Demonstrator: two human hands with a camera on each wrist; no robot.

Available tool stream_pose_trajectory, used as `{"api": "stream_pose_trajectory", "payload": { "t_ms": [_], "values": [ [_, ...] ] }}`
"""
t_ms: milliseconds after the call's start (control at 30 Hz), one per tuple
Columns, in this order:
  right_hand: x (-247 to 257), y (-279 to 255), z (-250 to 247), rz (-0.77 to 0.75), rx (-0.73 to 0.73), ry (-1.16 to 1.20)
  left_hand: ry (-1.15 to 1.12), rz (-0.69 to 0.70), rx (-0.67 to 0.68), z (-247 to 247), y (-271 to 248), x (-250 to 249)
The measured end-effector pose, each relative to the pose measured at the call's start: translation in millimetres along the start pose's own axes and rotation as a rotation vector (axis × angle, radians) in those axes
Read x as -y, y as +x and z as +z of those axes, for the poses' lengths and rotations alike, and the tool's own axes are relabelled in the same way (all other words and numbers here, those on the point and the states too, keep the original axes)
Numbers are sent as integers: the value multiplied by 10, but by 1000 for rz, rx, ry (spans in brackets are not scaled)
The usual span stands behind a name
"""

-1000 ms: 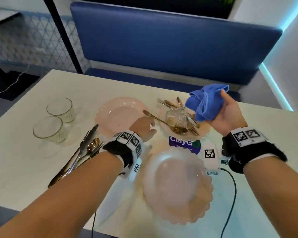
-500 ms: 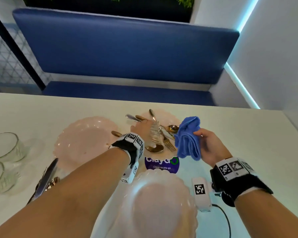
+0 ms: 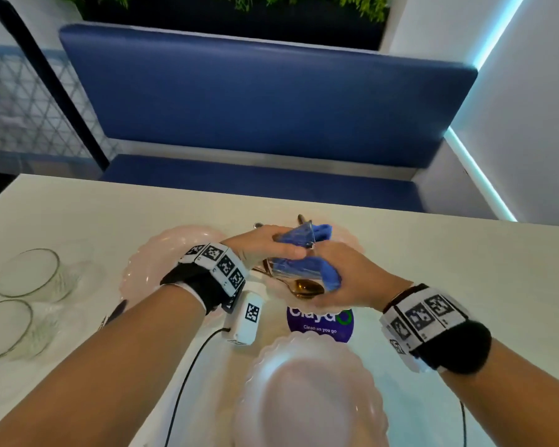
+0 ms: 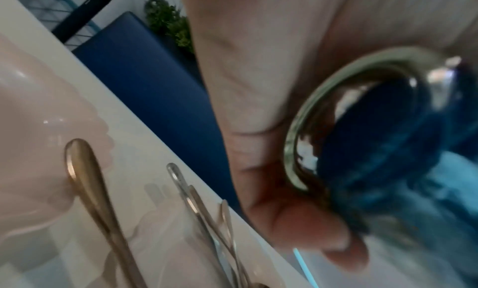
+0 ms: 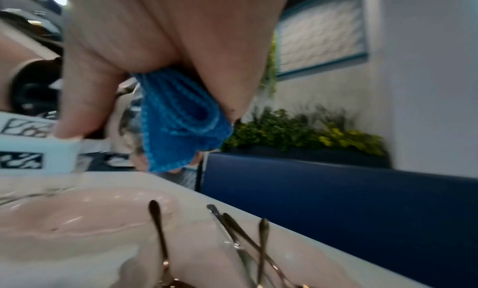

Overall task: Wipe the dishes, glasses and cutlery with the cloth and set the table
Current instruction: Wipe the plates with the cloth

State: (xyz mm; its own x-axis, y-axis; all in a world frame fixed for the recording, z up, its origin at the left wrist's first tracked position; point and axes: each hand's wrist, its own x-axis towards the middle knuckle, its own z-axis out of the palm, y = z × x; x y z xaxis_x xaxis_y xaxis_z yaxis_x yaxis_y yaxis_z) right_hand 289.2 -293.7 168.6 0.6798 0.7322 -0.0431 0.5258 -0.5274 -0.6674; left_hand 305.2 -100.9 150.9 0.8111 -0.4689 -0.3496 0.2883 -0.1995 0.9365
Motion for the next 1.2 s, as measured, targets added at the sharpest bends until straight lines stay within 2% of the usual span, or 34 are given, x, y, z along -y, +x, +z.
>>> {"api": "stream_pose_trajectory", "payload": {
  "t_ms": [67, 100, 200, 267, 300, 367, 433, 500, 567, 600, 633, 667, 700, 767, 800, 867, 933, 967, 1000, 1033, 1100, 1200],
  "values": [
    [61, 66, 97, -95, 14, -135, 45, -1, -24, 11, -4, -22],
    [84, 91, 131, -91, -15, -125, 3, -12, -73, 37, -23, -64],
    [141, 123, 148, -23, -203, -123, -306, -17, -237, 47, -40, -86],
    [160, 170, 178, -90, -278, -255, -436, -53, -204, 31, -90, -120],
    [160, 198, 212, -132, -281, -331, -461, -97, -175, 33, -135, -158],
    [216, 231, 265, -110, -207, -332, -412, -102, -220, 58, -159, -256],
    [309, 219, 214, -20, -183, -127, -261, -19, -400, 89, -137, -296],
    [399, 143, 87, 114, -143, 351, -136, 184, -575, 125, -121, -237],
    [443, 55, 15, 139, -73, 1019, 4, 480, -645, 206, -185, -193],
    [450, 19, 11, 140, -76, 1264, 92, 580, -642, 229, -212, -160],
    [438, -10, 42, 140, -92, 1386, 163, 619, -614, 244, -241, -132],
    [452, -41, 75, 146, -96, 1356, 215, 594, -572, 239, -241, -86],
    [461, -61, 114, 167, -101, 1206, 238, 504, -520, 232, -261, -55],
    [480, -102, 113, 172, -125, 788, 192, 177, -381, 192, -331, -34],
    [469, -126, 88, 153, -124, 572, 101, 20, -299, 180, -380, -55],
    [452, -135, 78, 38, -127, 45, -102, -155, -180, 165, -467, -149],
    [447, -96, 143, -87, -70, -365, -214, -223, -214, 174, -483, -254],
    [477, -79, 164, -81, -24, -453, -201, -230, -271, 203, -472, -297],
    [513, -68, 167, -44, 9, -444, -168, -214, -334, 237, -452, -320],
    [547, -62, 156, 4, 31, -349, -146, -174, -392, 268, -436, -331],
    [645, -80, 114, 75, 22, 51, -167, -38, -495, 304, -412, -328],
    [717, -178, 23, 177, -40, 1060, -174, 239, -518, 379, -485, -323]
  ]
}}
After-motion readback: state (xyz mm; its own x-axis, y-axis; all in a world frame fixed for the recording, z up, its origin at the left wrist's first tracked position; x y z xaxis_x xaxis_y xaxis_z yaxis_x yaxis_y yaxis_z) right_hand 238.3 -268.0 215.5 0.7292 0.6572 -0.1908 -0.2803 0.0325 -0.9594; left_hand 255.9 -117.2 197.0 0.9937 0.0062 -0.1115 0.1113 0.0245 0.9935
